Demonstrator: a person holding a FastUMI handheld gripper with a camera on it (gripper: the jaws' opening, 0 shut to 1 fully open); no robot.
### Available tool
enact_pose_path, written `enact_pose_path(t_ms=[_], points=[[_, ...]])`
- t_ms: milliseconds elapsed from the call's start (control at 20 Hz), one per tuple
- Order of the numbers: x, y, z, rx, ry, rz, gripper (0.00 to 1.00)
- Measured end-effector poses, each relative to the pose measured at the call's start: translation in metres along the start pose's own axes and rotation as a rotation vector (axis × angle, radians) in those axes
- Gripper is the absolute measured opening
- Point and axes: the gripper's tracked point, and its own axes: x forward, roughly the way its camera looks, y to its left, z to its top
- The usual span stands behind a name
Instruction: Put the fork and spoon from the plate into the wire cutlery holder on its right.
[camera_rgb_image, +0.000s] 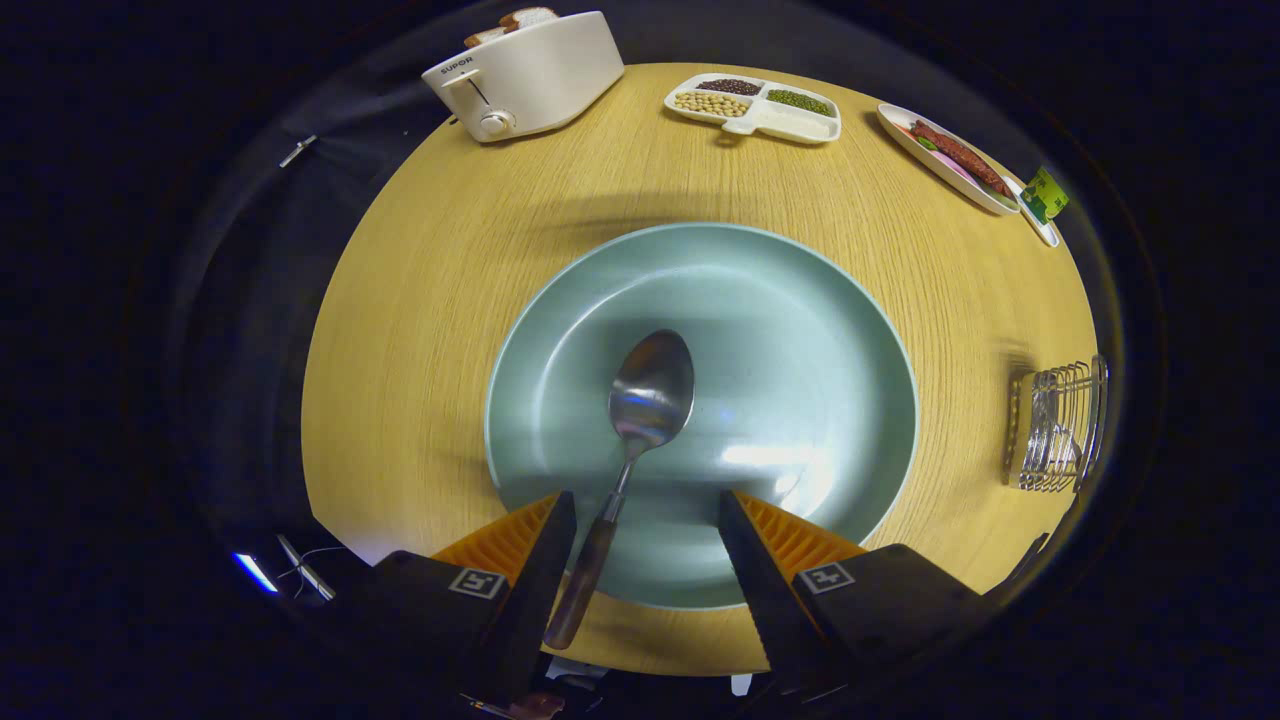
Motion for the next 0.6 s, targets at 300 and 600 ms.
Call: enact_pose_path(t_ms=[300, 600], points=[[0.001, -0.018, -0.001, -0.032, 0.006, -0.041, 0.49], [0.001, -0.011, -0.002, -0.102, 0.027, 0.078, 0.11]])
